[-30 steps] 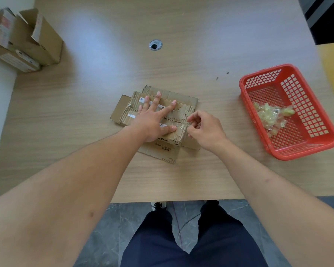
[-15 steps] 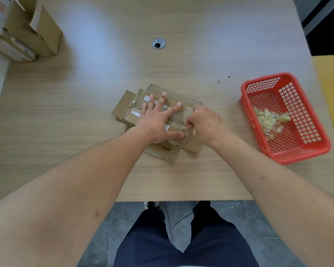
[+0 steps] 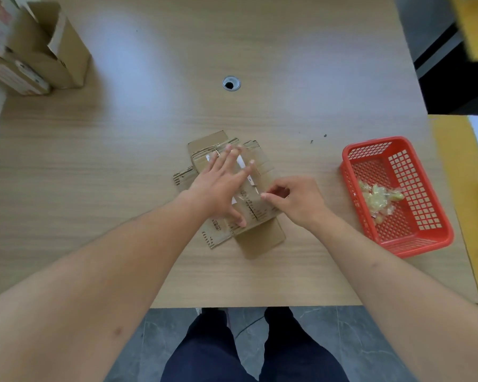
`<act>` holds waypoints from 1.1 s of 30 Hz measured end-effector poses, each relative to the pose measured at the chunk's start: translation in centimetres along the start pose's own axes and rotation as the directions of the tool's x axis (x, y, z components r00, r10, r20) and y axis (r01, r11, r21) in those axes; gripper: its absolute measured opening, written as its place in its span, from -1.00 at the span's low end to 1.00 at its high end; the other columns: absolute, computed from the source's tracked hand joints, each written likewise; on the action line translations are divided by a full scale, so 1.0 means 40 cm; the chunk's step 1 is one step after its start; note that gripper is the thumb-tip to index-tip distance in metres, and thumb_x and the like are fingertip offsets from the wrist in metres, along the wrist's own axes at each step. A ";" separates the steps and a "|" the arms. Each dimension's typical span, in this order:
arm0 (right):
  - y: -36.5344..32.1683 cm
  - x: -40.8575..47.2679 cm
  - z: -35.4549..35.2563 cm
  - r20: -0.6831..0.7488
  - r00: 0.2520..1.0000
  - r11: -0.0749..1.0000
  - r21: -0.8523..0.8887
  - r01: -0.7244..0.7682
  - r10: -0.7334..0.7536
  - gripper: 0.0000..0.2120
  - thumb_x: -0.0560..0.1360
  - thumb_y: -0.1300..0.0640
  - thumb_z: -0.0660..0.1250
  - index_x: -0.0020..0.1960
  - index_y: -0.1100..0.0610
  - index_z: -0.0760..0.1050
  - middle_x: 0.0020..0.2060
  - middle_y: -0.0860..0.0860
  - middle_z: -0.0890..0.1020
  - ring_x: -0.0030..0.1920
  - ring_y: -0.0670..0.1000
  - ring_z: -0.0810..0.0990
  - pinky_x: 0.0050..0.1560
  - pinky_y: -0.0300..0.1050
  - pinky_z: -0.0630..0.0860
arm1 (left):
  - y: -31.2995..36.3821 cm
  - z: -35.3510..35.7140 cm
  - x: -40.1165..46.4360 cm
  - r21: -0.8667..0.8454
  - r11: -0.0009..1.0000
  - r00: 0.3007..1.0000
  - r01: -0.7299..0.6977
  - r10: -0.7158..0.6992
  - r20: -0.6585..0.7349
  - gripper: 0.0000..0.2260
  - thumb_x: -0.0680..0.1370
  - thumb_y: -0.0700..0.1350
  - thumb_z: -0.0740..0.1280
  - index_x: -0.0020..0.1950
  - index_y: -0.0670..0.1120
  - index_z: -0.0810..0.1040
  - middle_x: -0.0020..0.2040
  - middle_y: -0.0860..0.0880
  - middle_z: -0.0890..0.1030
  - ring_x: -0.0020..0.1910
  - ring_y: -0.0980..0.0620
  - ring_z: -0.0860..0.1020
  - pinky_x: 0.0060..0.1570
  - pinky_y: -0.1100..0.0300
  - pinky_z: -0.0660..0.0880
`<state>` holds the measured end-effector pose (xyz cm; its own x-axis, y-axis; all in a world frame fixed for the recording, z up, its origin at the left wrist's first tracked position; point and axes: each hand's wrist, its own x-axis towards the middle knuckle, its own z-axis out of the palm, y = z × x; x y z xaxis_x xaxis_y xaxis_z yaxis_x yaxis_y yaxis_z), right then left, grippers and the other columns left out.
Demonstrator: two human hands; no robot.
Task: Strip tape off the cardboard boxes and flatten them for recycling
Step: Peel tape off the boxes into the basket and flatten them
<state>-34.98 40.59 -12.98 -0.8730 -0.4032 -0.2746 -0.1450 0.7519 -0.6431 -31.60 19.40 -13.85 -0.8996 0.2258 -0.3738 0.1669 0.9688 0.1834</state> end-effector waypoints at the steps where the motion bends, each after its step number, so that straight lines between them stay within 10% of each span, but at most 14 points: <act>1: 0.003 0.001 0.007 -0.024 0.999 0.999 0.031 -0.025 0.026 -0.87 0.43 0.01 0.57 -0.22 0.01 0.68 -0.34 -0.13 0.67 -0.29 -0.12 0.64 -0.16 -0.10 0.61 | 0.014 0.001 -0.015 -0.059 0.989 0.991 0.132 -0.132 0.008 0.30 0.18 0.43 0.55 0.66 0.05 -0.16 0.61 -0.19 -0.22 0.60 -0.25 -0.24 0.57 -0.16 -0.13; 9: -0.016 0.010 0.042 -0.101 0.993 0.998 0.007 0.068 -0.067 -0.76 0.34 0.05 0.63 -0.26 0.05 0.57 -0.38 -0.12 0.59 -0.34 -0.13 0.51 -0.29 -0.34 0.38 | 0.104 0.055 -0.053 -0.415 0.795 0.868 0.443 -0.496 -0.022 0.25 0.30 0.49 0.43 0.64 -0.17 -0.15 0.60 -0.21 -0.12 0.60 -0.22 -0.14 0.60 -0.07 -0.05; 15: -0.018 0.024 0.054 -0.038 0.960 0.959 -0.082 0.272 -0.276 -0.82 0.43 0.28 0.45 -0.02 0.07 0.61 -0.20 -0.10 0.67 -0.21 -0.07 0.61 -0.05 -0.08 0.58 | 0.078 0.068 -0.042 -0.340 0.897 0.956 0.283 -0.290 0.031 0.21 0.35 0.37 0.50 0.66 -0.09 -0.22 0.65 0.01 -0.28 0.62 -0.07 -0.30 0.55 -0.10 -0.30; 19: -0.011 0.029 0.046 0.049 0.968 0.969 0.001 0.248 -0.248 -0.47 0.46 0.28 0.47 0.38 0.03 0.44 -0.19 -0.11 0.68 -0.20 -0.09 0.64 0.00 -0.18 0.59 | 0.038 0.046 -0.056 -0.214 0.954 0.978 0.209 -0.199 0.067 0.22 0.29 0.31 0.58 0.66 0.08 -0.17 0.64 0.04 -0.35 0.59 -0.17 -0.38 0.55 -0.15 -0.34; 24: 0.010 0.041 0.078 0.002 0.931 0.931 -0.023 0.365 -0.365 -0.77 0.47 0.39 0.44 0.01 0.13 0.75 -0.15 -0.05 0.62 -0.16 0.00 0.59 -0.07 0.00 0.59 | 0.079 0.040 -0.061 -0.309 0.862 0.916 0.401 -0.375 0.142 0.24 0.31 0.12 0.65 0.67 -0.02 -0.19 0.64 0.00 -0.33 0.64 -0.12 -0.16 0.60 -0.10 -0.19; 28: 0.029 0.028 0.097 -0.026 0.937 0.937 0.003 0.349 -0.349 -0.77 0.49 0.41 0.45 -0.02 0.14 0.76 0.07 0.02 0.44 -0.12 0.01 0.48 -0.02 -0.22 0.49 | 0.093 0.032 -0.062 -0.341 0.830 0.897 0.442 -0.394 0.201 0.12 0.43 -0.05 0.59 0.67 0.00 -0.21 0.64 0.05 -0.34 0.64 -0.20 -0.08 0.59 -0.13 -0.11; 33: 0.022 0.031 0.099 0.068 0.858 0.857 -0.061 0.512 -0.509 -0.87 0.51 0.29 0.49 0.03 0.19 0.74 -0.05 0.06 0.57 -0.08 0.09 0.54 -0.06 -0.01 0.54 | 0.102 0.033 -0.063 -0.359 0.814 0.889 0.457 -0.407 0.207 0.07 0.48 -0.13 0.55 0.67 0.00 -0.23 0.63 0.07 -0.36 0.64 -0.20 -0.07 0.58 -0.08 -0.07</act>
<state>-34.34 38.70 -16.74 -0.6440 -0.7638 0.0430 -0.5999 0.4694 -0.6479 -28.14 22.91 -13.38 -0.7844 -0.1726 -0.5957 -0.4198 0.8548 0.3051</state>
